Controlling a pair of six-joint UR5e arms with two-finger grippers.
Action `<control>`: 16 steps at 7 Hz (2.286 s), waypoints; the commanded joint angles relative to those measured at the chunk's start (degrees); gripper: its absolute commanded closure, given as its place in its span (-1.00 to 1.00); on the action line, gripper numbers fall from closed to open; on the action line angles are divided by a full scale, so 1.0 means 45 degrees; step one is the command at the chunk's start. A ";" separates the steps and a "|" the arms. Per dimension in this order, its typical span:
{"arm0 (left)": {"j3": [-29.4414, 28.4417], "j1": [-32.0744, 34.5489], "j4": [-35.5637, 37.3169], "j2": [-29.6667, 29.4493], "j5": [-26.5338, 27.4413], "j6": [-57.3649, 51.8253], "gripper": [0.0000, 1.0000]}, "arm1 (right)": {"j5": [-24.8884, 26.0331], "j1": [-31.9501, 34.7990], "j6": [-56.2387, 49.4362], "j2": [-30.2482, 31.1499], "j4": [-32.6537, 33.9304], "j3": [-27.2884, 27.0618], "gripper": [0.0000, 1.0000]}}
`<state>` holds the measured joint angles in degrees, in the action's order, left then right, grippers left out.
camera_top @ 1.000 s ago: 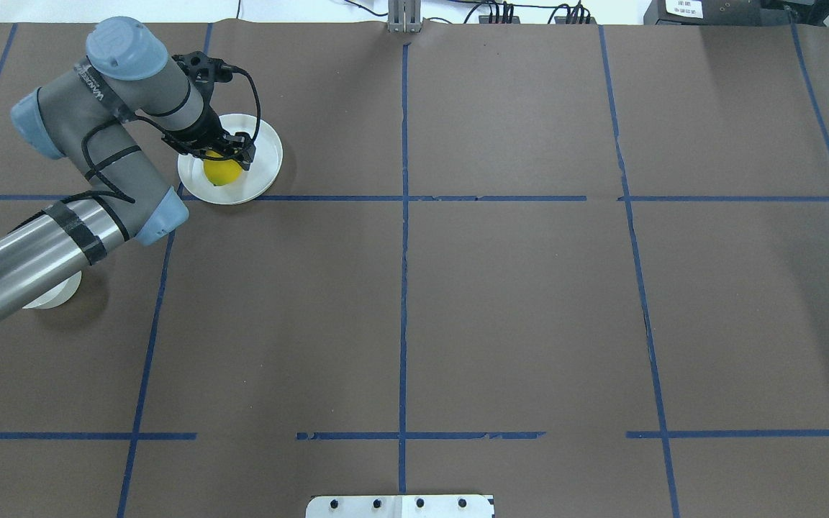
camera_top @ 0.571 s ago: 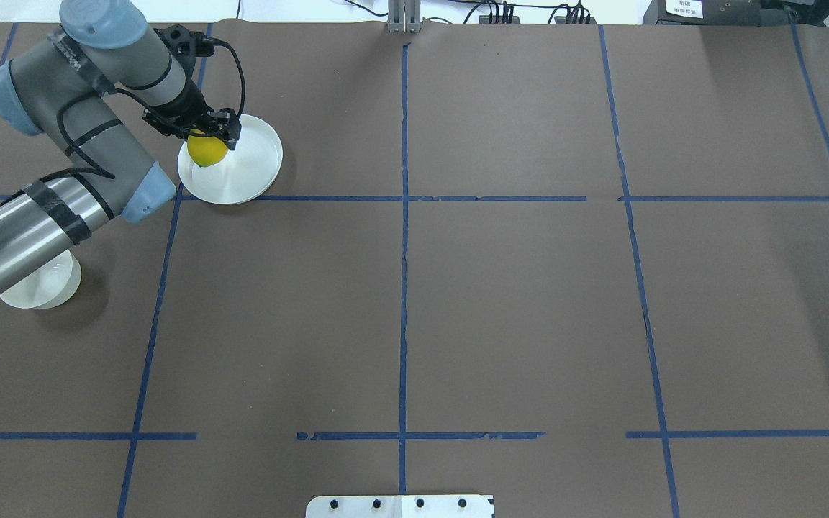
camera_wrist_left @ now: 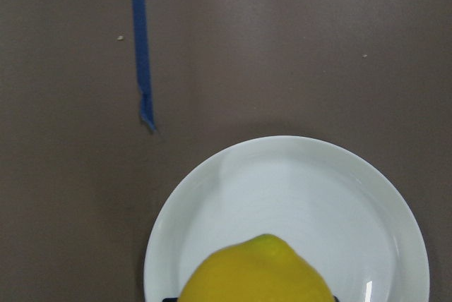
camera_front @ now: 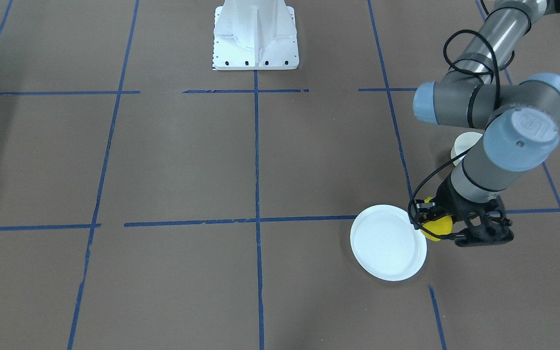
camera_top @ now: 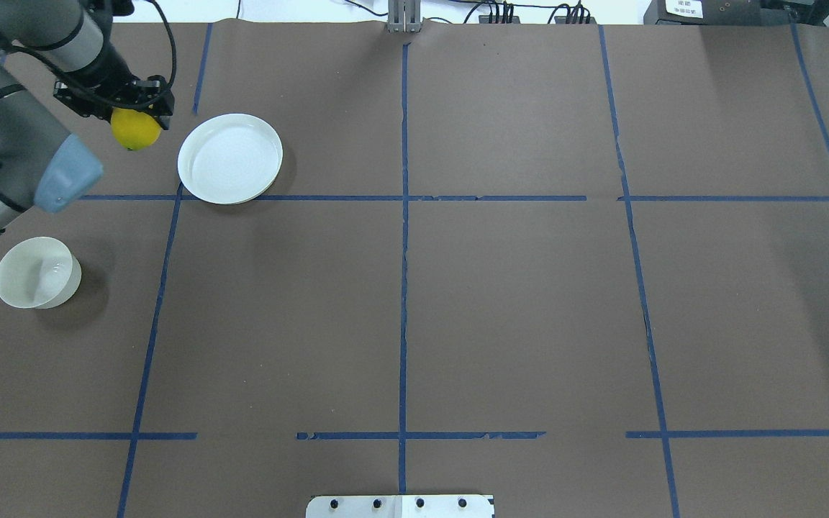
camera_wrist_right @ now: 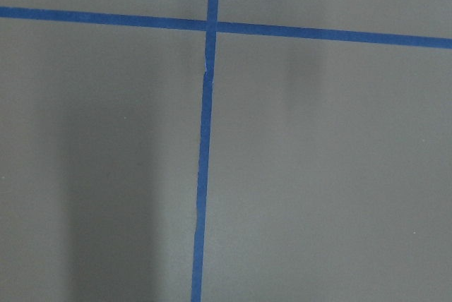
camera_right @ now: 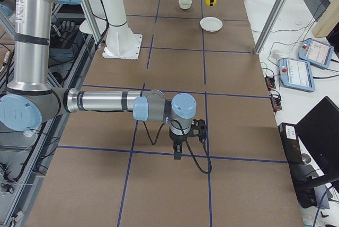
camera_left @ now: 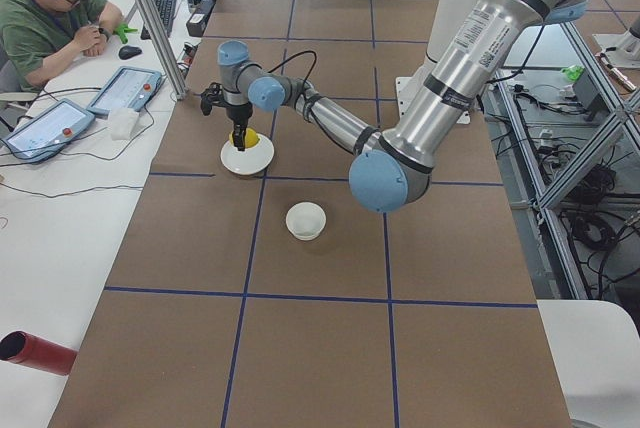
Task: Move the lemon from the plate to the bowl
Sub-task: 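Lift the lemon with the left gripper and carry it toward the white bowl, then lower the lemon into the white bowl with the left gripper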
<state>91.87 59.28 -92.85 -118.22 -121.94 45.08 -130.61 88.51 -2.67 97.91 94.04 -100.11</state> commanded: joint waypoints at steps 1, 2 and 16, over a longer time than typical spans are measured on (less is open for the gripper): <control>0.2816 0.0147 0.0028 0.3014 -0.0030 -0.0753 0.53 | 0.0000 0.0000 0.0008 0.0000 0.0000 0.0000 -1.00; 0.4123 0.0147 -0.0262 0.4924 -0.0030 -0.1359 0.53 | 0.0000 0.0000 0.0008 0.0000 0.0000 0.0000 -1.00; 0.1343 -0.1122 -0.6593 0.7228 -0.0147 0.1057 -1.00 | 0.0000 0.0000 0.0008 0.0000 0.0000 0.0019 -1.00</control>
<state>98.00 54.27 -122.52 -85.69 -122.51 49.84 -130.61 88.51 -2.64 97.91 94.04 -100.09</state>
